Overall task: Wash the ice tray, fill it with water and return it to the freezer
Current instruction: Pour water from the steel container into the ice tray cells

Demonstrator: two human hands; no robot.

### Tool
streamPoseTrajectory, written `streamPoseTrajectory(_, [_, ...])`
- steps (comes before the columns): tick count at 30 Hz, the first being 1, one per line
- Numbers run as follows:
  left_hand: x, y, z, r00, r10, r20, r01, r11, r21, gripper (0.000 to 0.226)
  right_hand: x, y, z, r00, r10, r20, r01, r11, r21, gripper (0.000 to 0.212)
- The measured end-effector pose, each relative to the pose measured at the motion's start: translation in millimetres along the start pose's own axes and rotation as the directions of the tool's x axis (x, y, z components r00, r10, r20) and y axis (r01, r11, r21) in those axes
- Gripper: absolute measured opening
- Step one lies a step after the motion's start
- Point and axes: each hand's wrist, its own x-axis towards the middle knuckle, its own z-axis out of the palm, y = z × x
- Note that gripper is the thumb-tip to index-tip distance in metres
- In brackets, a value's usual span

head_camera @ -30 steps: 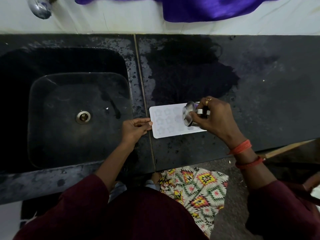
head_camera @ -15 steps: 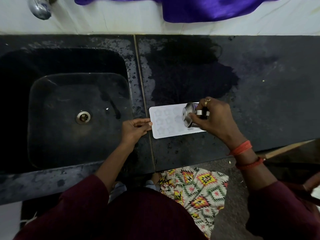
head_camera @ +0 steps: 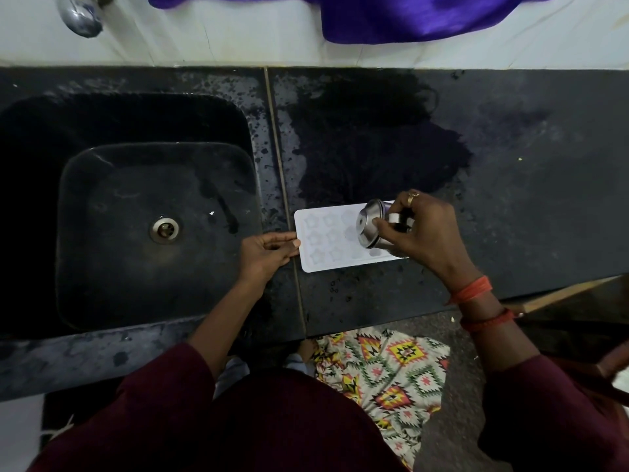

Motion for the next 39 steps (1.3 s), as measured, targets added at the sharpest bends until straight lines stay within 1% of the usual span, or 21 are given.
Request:
streamPoseTrajectory(6, [-0.7,1.0,1.4,1.000,0.007,-0.003,-0.006,1.000,0.003,0.020,1.6,0.7,-1.4,0.997,0.061,-0.037,-0.057,0.993,0.103,0.024])
streamPoseTrajectory(9, [-0.1,0.8,1.3,1.000,0.006,-0.002,-0.006,1.000,0.001,0.019,3.2,1.1,0.5,0.999,0.019,-0.049,-0.016,0.998,0.065,0.025])
streamPoseTrajectory(13, [0.9,-0.5,1.4,1.000,0.009,-0.002,-0.009,1.000,0.004,0.020,4.7,3.2,4.2,0.998,-0.022,-0.051,0.025,0.998,0.057,0.029])
streamPoseTrajectory(17, [0.5,0.0,1.4,1.000,0.008,-0.003,-0.008,1.000,0.003,0.021,7.3,4.4,6.6,0.997,-0.062,-0.041,0.063,0.998,0.023,0.027])
streamPoseTrajectory(39, [0.9,-0.3,1.6,1.000,-0.002,-0.003,0.002,1.000,-0.005,0.020,16.6,4.2,9.9,0.991,-0.128,-0.032,0.127,0.992,-0.017,0.026])
